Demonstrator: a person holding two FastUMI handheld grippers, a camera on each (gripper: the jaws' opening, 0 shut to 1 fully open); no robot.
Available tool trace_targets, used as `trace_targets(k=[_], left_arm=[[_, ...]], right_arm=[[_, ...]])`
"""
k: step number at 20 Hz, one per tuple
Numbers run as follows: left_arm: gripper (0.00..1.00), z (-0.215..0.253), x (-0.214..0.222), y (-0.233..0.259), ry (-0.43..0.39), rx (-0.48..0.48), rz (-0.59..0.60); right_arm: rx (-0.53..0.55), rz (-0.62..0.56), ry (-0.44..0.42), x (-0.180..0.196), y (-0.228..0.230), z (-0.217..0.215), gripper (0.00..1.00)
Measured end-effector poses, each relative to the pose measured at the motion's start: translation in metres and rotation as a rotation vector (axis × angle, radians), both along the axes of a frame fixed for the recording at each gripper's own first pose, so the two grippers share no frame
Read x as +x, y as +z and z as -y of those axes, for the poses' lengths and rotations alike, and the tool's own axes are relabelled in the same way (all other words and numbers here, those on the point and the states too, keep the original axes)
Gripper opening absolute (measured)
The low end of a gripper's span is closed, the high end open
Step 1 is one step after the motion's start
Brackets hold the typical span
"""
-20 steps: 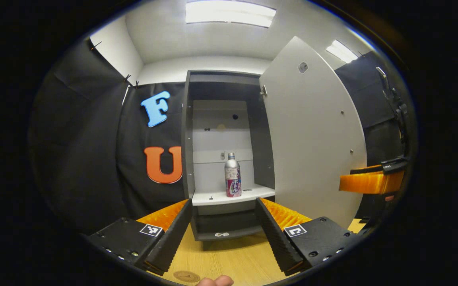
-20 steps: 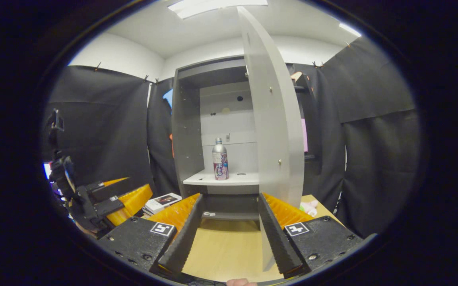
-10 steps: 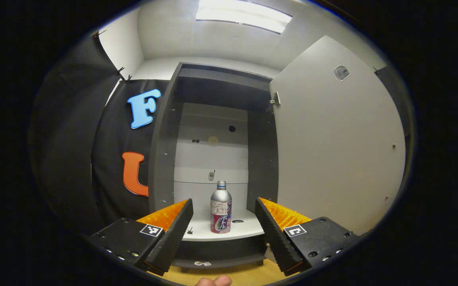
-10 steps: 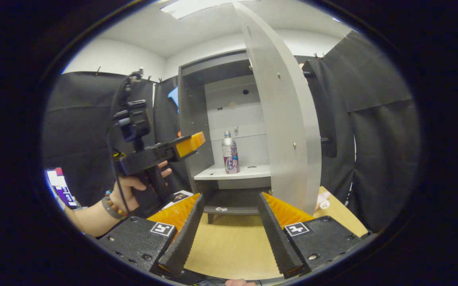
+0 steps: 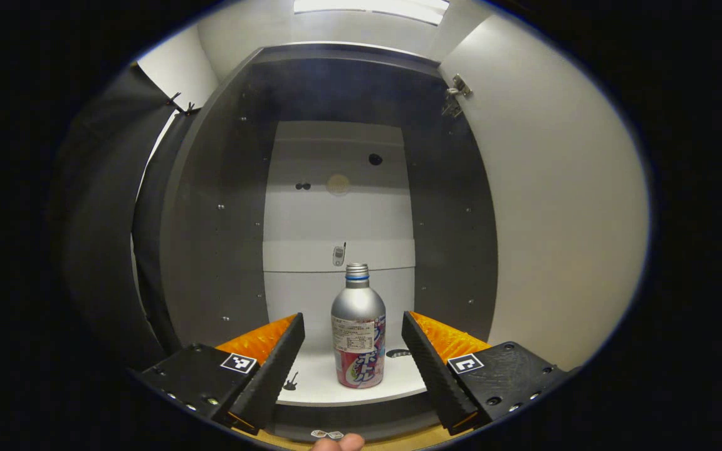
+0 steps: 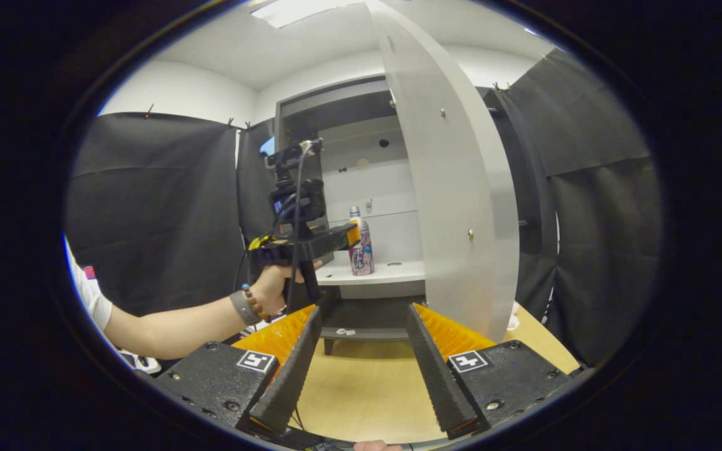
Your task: Open the cabinet door with the right hand, grasp the bottle in the cabinet with the left hand and place it on the coaster, then close the cabinet door with the right hand.
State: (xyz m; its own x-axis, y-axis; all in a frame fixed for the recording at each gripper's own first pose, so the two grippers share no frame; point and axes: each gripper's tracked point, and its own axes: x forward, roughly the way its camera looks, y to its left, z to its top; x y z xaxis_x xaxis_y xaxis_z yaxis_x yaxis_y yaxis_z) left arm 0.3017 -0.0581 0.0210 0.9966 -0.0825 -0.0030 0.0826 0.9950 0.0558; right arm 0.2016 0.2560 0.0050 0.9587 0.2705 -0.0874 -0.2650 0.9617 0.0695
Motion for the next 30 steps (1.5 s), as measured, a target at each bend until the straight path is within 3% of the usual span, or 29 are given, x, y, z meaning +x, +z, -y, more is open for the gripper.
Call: trace_targets(k=[10,21,23,24,25,30], left_arm=[[0.95,0.005,0.059,-0.028,0.015,-0.078,-0.045],[0.95,0.019,0.070,-0.026,-0.032,-0.032,-0.025],[0.88,0.020,0.075,-0.025,-0.035,-0.041,-0.031],[0.70,0.018,0.075,-0.025,-0.035,-0.046,-0.032],[0.79,0.017,0.072,-0.025,-0.037,-0.055,-0.037],[0.75,0.008,0.047,-0.010,-0.041,-0.081,-0.020]], right_arm=[[0.013,-0.026,-0.012,0.008,-0.005,0.000,0.87],[0.033,-0.040,-0.003,0.010,-0.007,-0.002,0.86],[0.034,-0.040,-0.003,0.009,-0.006,-0.001,0.87],[0.034,-0.039,-0.002,0.009,-0.006,-0.001,0.87],[0.035,-0.039,-0.001,0.009,-0.007,-0.002,0.87],[0.035,-0.040,0.003,0.010,-0.008,-0.002,0.86]])
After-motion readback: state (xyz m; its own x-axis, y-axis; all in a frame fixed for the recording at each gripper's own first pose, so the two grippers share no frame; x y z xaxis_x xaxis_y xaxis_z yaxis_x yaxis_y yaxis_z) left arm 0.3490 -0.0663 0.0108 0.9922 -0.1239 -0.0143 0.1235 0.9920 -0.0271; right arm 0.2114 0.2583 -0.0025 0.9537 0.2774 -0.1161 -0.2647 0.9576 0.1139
